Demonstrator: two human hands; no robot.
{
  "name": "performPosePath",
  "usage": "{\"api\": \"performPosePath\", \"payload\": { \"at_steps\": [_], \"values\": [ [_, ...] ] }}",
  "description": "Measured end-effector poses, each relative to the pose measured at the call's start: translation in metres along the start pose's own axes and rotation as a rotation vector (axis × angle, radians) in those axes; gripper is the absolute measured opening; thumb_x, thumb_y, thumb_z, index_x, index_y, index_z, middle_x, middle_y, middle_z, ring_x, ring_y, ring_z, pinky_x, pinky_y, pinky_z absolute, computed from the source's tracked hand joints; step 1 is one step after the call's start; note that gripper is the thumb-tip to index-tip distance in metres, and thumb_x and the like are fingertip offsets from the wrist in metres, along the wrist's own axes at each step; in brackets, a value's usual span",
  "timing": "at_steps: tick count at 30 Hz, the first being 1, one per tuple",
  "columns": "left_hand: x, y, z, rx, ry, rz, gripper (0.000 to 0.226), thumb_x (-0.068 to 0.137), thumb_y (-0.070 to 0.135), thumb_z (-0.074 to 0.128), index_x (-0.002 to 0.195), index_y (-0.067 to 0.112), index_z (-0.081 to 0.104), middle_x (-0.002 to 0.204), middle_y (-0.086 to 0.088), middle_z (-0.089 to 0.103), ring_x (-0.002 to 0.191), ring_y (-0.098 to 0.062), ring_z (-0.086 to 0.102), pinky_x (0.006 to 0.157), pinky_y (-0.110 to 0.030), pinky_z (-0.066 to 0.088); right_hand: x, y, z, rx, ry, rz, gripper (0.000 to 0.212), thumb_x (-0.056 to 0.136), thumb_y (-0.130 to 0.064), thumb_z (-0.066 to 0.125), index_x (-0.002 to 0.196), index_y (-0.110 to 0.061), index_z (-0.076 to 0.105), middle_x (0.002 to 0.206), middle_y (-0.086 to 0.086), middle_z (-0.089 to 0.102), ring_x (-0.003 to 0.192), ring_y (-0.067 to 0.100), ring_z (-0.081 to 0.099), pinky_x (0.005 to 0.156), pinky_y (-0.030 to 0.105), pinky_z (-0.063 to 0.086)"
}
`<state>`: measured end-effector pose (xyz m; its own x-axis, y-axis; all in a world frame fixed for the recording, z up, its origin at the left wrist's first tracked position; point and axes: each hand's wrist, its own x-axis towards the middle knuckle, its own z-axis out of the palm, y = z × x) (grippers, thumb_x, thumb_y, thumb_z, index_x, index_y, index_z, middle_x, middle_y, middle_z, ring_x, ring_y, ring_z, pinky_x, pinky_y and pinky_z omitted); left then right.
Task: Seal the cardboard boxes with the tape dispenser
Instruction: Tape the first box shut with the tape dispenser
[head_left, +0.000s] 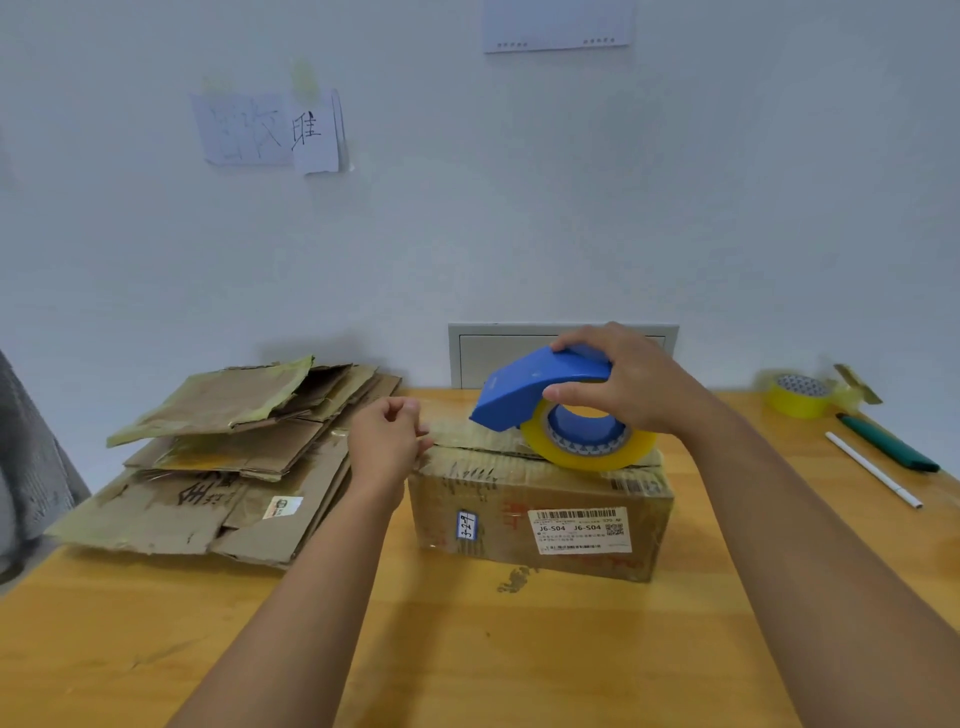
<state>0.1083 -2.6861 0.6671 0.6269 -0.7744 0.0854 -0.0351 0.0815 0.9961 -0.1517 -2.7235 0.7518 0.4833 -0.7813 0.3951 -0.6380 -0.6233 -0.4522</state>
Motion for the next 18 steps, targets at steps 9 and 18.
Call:
{"api": "performPosePath", "payload": {
  "at_steps": [9, 18],
  "values": [
    [0.007, -0.006, -0.012, 0.024, -0.014, -0.067, 0.024, 0.099, 0.018, 0.057, 0.078, 0.016, 0.067, 0.09, -0.011, 0.068, 0.083, -0.023, 0.063, 0.076, -0.038, 0.056, 0.015, -0.015, 0.006, 0.026, 0.029, -0.033, 0.042, 0.079, -0.053, 0.076, 0.117, -0.039, 0.066, 0.106, -0.007, 0.06, 0.095, 0.012, 0.057, 0.084, 0.028, 0.046],
    [0.016, -0.024, -0.028, -0.047, -0.163, -0.183, 0.016, 0.101, 0.015, 0.054, 0.098, 0.01, 0.07, 0.081, -0.008, 0.066, 0.077, -0.021, 0.065, 0.069, -0.034, 0.059, 0.022, -0.018, 0.018, -0.004, 0.006, -0.039, 0.035, 0.08, -0.048, 0.076, 0.113, -0.039, 0.066, 0.102, -0.015, 0.058, 0.091, 0.007, 0.057, 0.075, 0.017, 0.041]
  ]
}}
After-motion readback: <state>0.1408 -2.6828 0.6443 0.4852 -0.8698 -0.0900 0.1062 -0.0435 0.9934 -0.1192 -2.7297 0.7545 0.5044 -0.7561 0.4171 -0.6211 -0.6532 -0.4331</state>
